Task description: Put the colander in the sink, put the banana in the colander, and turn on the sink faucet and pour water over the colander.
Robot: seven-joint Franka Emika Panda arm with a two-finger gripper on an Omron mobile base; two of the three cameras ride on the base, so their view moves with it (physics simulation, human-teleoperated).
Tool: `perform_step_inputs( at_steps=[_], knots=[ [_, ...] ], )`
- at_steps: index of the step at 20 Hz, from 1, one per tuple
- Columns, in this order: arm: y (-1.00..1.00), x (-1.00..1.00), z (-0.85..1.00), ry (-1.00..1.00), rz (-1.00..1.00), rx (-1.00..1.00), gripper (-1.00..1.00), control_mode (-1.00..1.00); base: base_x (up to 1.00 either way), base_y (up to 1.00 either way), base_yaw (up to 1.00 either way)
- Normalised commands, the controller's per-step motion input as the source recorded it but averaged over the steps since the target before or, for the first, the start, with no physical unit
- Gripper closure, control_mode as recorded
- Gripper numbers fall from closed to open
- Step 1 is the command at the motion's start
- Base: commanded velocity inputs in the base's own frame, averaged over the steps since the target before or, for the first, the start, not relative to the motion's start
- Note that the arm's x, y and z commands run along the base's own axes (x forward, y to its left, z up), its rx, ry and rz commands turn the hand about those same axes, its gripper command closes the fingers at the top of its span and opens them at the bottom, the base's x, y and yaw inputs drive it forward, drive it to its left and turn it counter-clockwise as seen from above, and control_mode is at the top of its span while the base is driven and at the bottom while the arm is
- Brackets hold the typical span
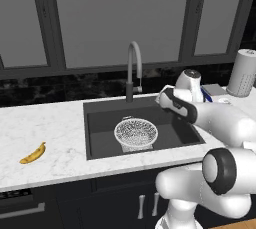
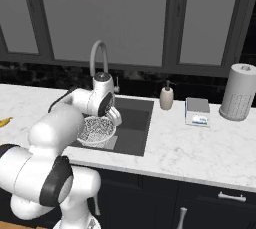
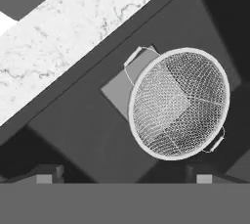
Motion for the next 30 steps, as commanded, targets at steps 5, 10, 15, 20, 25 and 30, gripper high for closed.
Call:
perform_step_inputs(
  at_steps=[5,10,15,20,25,30],
  knots=[
    [-0.09,-0.63,1.00,0.21,-0.30,0.16,-1.00,-1.00,0.00,0.00,0.00],
    [0.07,-0.98,0.65,0.17,-0.52,0.20,-1.00,-1.00,0.00,0.00,0.00],
    [0.22,-0.89,0.31,0.13,-0.65,0.13,-1.00,-1.00,0.00,0.00,0.00],
    [0.35,-0.88,0.15,0.07,-0.65,0.07,-1.00,-1.00,0.00,0.00,0.00],
    [0.52,-0.82,0.10,0.04,-0.61,0.04,-1.00,-1.00,0.00,0.00,0.00],
    [0.63,-0.67,0.10,0.02,-0.58,0.06,-1.00,-1.00,0.00,0.00,0.00]
  ],
)
